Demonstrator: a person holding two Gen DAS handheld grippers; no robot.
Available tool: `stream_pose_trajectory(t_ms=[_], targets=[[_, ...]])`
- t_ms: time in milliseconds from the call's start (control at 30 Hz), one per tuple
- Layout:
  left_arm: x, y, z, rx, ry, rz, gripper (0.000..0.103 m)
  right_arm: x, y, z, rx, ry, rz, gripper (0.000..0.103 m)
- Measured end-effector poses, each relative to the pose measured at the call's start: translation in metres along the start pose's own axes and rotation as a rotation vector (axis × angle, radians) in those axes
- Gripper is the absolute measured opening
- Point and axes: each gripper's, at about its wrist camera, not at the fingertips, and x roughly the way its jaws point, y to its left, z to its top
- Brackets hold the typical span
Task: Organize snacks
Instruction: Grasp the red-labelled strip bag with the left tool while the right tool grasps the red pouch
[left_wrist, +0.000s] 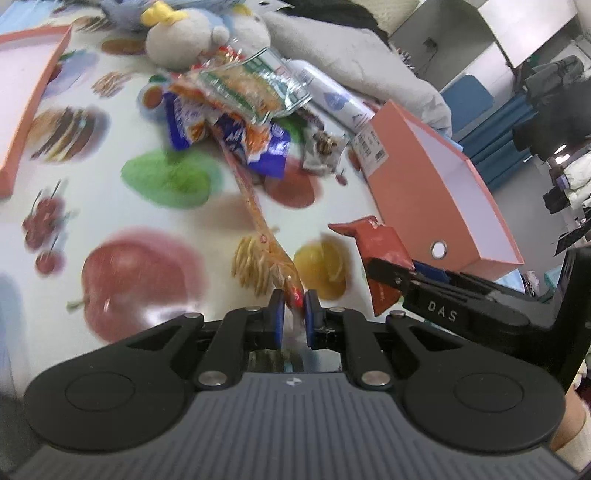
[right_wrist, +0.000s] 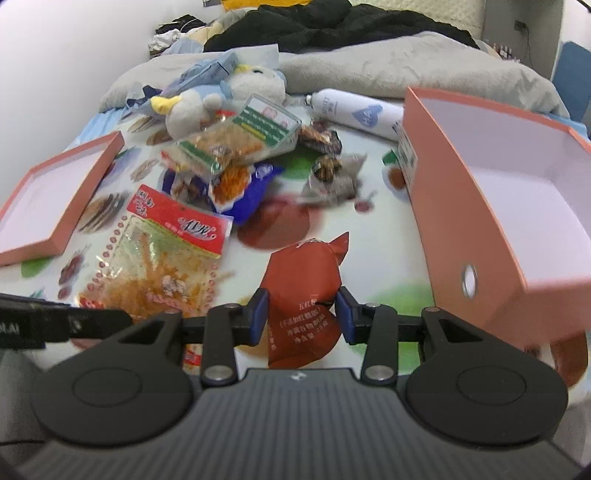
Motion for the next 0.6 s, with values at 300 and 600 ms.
stream_pose_trajectory(t_ms=[300,600], targets=[[-0.002,0.015,-0.015,-0.019,0.047,0.065,0.013,0.009,-0.002,-0.031,0.036,0.028,0.004,0.044],[0.000,0.020,-0.008,-0.049,0.065,0.157,0.072,0.017,-0.004,-0.032,0.050,0.029,0.005,0.065]])
